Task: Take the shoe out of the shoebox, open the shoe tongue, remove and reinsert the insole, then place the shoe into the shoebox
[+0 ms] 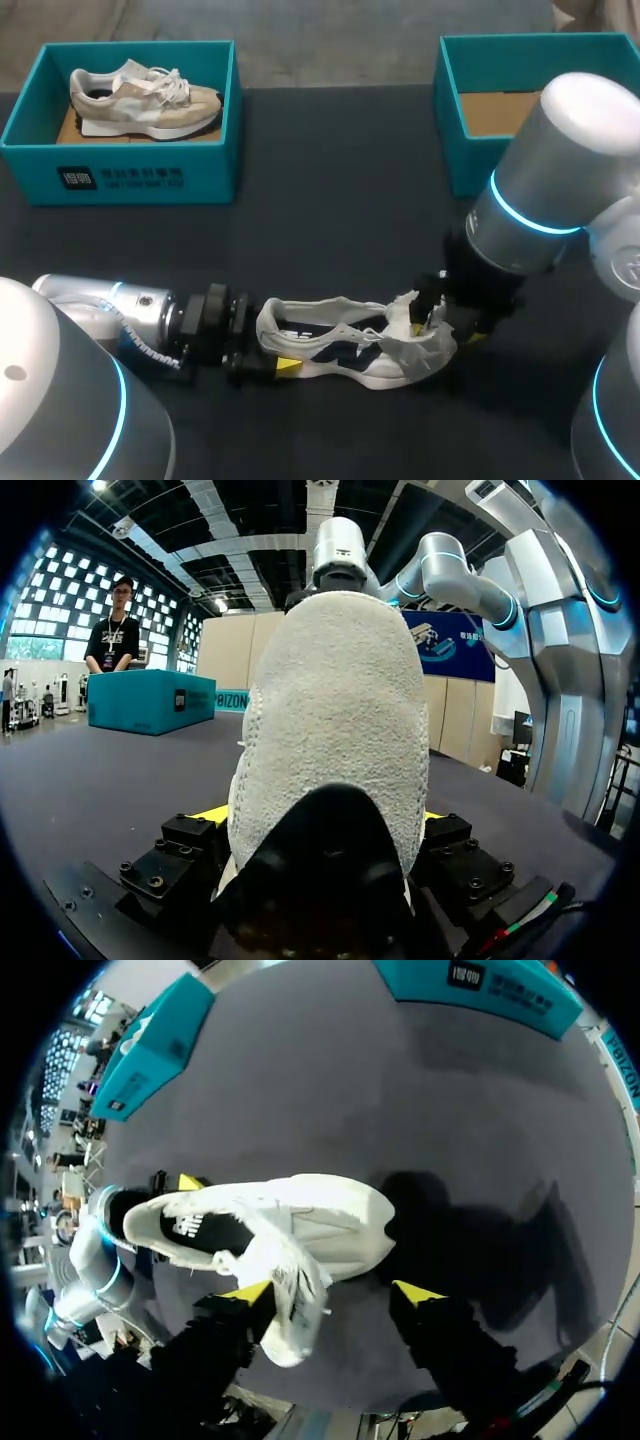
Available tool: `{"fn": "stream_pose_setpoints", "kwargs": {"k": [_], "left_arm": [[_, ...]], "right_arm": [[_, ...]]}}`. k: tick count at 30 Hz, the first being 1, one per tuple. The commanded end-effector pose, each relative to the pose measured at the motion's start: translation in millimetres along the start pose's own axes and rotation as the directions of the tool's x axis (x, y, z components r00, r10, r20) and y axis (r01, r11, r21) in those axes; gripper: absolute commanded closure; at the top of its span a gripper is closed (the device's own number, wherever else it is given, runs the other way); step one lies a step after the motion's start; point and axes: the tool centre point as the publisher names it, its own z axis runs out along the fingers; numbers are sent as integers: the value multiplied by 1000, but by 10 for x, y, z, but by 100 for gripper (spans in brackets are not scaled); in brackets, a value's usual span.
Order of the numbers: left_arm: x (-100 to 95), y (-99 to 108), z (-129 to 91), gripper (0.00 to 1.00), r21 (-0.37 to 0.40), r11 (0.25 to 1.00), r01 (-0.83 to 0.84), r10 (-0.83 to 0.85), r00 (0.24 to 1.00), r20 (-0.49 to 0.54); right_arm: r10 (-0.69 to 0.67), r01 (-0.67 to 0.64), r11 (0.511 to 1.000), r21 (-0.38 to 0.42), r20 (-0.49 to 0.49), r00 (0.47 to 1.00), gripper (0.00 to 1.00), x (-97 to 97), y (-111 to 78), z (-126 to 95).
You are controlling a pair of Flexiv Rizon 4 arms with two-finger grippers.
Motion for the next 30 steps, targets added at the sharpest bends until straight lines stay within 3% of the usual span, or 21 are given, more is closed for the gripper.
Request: {"fn": "stream_pose_setpoints", "kwargs": {"k": [1,7,14,18,21,22,23,27,30], "left_arm": [[4,-2,-12,100,-2,1000,0,0,1000,-1],[4,-2,-12,100,-2,1000,0,0,1000,-1],[4,-2,-12,100,-2,1000,0,0,1000,-1],[4,-2,-12,100,-2,1000,0,0,1000,-1],[4,-2,-12,100,-2,1000,0,0,1000,-1],[4,-2,-12,100,-2,1000,0,0,1000,-1],[4,-2,-12,100,-2,1000,0,0,1000,-1],[4,-2,-12,100,-2,1000,0,0,1000,-1],[4,-2,-12,100,-2,1000,0,0,1000,-1]], "right_arm": [[-21,24,1000,-17,133,991,0,163,-58,-360],[-129,138,990,-16,272,954,0,406,-48,-619],[-380,372,923,97,370,848,0,760,72,-829],[-592,573,798,184,413,692,0,979,90,-832],[-684,661,715,228,424,593,0,1076,89,-801],[-684,661,715,228,424,593,0,1076,89,-801],[-732,699,661,272,437,522,0,1113,91,-766],[-799,766,560,317,450,398,0,1140,76,-686],[-808,778,547,309,440,392,0,1131,71,-673]]}}
